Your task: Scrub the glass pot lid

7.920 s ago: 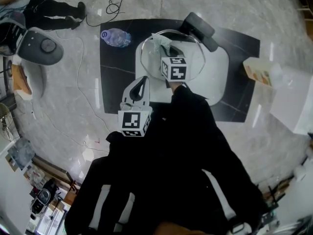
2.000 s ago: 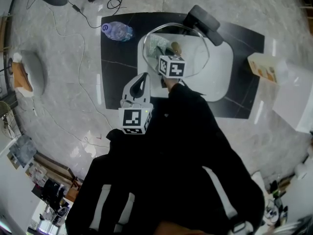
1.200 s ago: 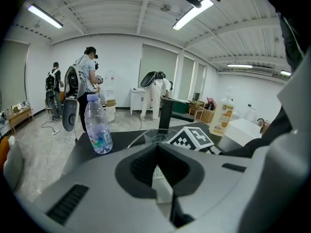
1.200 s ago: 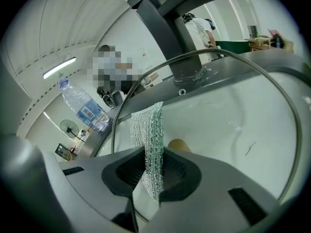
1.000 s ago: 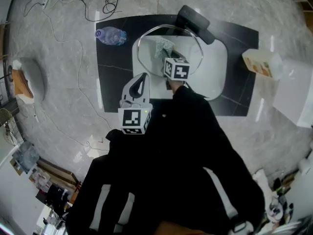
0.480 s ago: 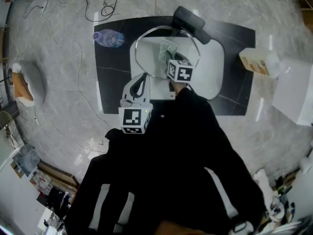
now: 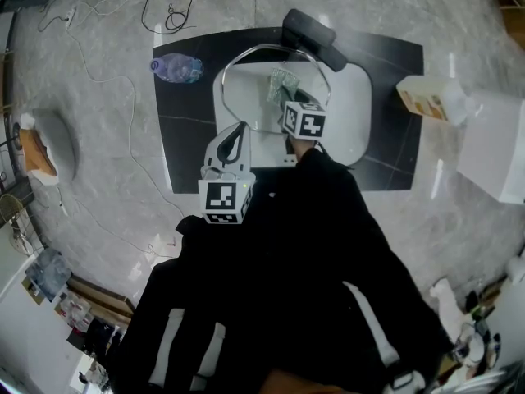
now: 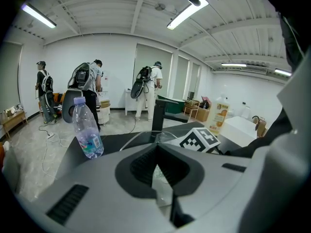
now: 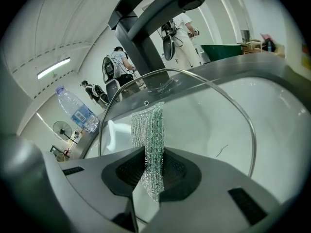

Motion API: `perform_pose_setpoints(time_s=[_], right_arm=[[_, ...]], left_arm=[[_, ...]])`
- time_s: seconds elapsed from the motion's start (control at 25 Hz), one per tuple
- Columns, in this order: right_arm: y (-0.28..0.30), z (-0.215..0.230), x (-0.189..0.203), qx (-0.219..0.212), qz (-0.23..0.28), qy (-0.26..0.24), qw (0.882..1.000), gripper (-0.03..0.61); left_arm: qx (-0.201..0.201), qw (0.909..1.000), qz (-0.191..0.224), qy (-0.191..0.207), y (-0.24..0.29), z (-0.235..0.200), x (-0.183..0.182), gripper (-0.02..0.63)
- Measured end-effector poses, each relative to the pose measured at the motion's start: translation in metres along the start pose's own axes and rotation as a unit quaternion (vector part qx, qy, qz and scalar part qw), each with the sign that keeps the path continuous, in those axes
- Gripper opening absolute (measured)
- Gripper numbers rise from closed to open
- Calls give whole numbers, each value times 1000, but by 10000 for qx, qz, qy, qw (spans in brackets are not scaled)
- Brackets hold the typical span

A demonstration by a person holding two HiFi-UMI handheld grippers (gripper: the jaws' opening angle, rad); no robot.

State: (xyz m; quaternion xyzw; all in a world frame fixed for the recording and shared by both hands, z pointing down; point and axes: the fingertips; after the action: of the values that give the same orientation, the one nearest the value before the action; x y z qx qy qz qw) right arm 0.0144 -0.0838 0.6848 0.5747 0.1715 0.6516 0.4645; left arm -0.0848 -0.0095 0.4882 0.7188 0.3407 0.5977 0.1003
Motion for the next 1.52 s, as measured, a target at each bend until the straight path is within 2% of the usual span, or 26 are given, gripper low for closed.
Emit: perform_pose_setpoints(time_s=[0.84, 1.52], right_arm=[[-22, 37, 7, 320, -42, 125, 9994, 71], [-44, 62, 11, 744, -156, 82, 9971, 70]], left_arm=[[96, 9999, -22, 43, 4, 7, -1, 3], [103, 9999, -10, 58, 5, 10, -2, 3]])
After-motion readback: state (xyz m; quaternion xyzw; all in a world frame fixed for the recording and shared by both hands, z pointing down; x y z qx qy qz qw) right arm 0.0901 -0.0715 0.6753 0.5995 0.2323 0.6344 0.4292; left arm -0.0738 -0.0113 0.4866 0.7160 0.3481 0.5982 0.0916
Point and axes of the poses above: the fingertips, and each gripper's own axes: y forward along the fingers, z to its right, x out of its underside, and after that the axes turned 13 degrees about -y, right-handed
